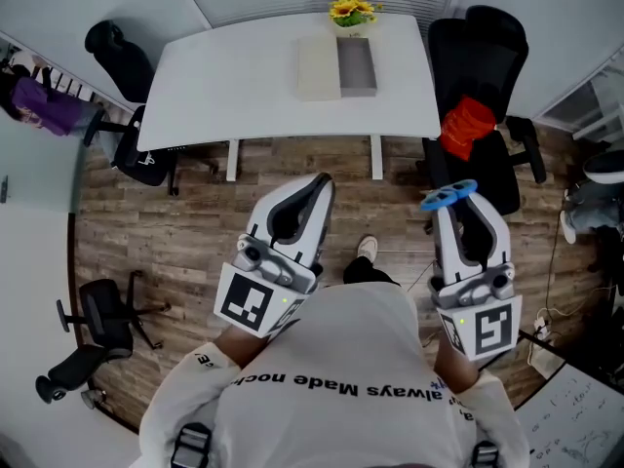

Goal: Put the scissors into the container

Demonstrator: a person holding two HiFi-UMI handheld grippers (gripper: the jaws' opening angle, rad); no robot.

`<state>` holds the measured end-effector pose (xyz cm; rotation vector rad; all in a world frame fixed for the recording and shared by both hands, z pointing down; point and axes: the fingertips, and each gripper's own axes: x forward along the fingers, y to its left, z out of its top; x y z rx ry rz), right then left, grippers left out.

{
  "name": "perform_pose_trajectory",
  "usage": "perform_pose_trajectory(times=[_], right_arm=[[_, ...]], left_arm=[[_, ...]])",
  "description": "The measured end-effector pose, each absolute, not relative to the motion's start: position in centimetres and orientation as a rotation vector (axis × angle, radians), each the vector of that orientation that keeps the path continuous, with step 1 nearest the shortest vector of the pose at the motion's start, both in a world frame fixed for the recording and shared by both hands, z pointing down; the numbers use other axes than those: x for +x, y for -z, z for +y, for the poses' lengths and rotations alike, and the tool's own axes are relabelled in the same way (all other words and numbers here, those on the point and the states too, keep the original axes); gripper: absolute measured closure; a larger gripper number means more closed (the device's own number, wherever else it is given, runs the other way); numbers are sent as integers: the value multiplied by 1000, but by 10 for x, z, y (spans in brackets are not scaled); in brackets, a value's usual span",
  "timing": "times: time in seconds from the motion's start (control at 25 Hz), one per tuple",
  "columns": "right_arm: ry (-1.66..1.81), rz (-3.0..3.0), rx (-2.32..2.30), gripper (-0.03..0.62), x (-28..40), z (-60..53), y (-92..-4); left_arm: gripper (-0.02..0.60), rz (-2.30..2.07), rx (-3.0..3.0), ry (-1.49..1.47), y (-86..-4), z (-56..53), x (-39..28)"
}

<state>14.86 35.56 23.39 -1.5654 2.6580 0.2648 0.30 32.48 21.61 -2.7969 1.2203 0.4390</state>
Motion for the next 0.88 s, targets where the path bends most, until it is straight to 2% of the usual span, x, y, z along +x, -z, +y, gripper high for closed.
perform_pose_trajectory(times=[0.88], right_arm=[[-237,2699,-1483,507,220,259,-238]], left_arm=[[561,1301,-2768,-425,-219,230,73]])
